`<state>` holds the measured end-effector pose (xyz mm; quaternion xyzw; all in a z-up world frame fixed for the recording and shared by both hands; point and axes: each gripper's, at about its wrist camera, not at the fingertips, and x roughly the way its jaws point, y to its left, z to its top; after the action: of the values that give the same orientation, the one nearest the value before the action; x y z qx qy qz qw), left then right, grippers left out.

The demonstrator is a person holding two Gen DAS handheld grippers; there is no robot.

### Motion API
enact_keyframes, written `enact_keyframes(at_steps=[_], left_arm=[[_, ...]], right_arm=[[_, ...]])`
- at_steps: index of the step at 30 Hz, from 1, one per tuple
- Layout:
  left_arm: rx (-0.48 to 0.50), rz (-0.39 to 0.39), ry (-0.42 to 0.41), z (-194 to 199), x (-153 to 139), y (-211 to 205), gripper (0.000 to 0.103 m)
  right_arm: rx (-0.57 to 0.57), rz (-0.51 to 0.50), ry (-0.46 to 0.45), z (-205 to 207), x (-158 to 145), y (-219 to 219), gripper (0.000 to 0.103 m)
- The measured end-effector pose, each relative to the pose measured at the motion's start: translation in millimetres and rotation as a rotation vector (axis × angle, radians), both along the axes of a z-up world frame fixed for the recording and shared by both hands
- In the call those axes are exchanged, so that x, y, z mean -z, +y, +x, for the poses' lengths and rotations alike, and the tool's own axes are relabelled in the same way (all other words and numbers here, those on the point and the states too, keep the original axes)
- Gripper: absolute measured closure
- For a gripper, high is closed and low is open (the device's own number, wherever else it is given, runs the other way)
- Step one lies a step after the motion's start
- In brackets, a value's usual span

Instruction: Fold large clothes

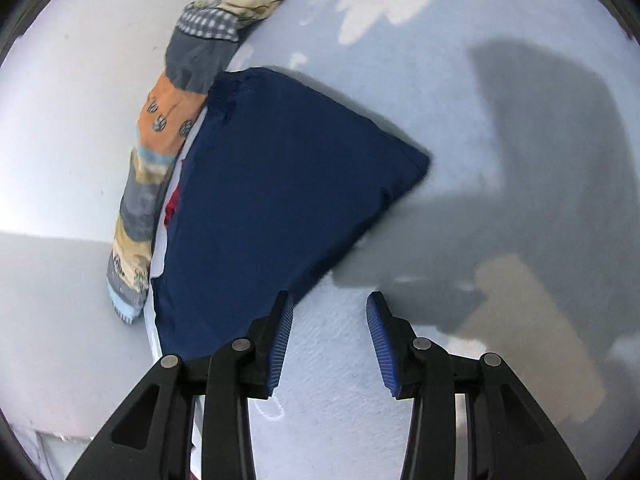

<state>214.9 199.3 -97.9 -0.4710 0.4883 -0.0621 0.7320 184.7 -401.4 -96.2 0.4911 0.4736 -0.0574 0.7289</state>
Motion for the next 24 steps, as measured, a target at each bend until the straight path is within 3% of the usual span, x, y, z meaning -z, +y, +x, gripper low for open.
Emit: enact_keyframes(at_steps=[6,9,13,14,15,16,17,22,24], left_arm=[[-0.016,-0.077,-0.018,28.5,24.7,-29.9,0.018],[-0.064,-0.022,-0.072,50.4,23.8,-38.6,0.018],[-0.135,0.044,-0.148,68.9,21.3,-45.6,0.017],[-0.152,0.078,-0.169,69.9,18.4,-48.2,0.02],[-0.161,0.134,-0.17,70.8,15.2,-50.9,0.049],[-0.163,0.198,-0.156,73.1,13.7,-53.4,0.069],[-0.145,0.231,-0.156,75.9,13.8,-55.9,0.071],[-0.087,0.483,-0.205,71.2,-12.2,-76.6,0.079],[-0.068,0.544,-0.227,63.4,-21.1,-81.5,0.083]], right_arm=[[0.107,0.064,-0.087,3.9,11.9,-9.4,0.056],[0.159,0.129,-0.193,16.5,25.5,-12.8,0.056],[0.187,0.137,-0.298,34.5,29.8,-14.5,0.058],[0.178,0.126,-0.319,40.3,28.5,-14.4,0.059],[0.165,0.097,-0.326,47.2,26.0,-13.8,0.062],[0.158,0.064,-0.31,50.5,24.2,-12.5,0.078],[0.147,0.038,-0.296,52.7,22.6,-10.1,0.084],[0.025,-0.257,-0.246,61.3,-10.5,15.8,0.09],[0.001,-0.331,-0.261,57.0,-26.5,25.0,0.092]])
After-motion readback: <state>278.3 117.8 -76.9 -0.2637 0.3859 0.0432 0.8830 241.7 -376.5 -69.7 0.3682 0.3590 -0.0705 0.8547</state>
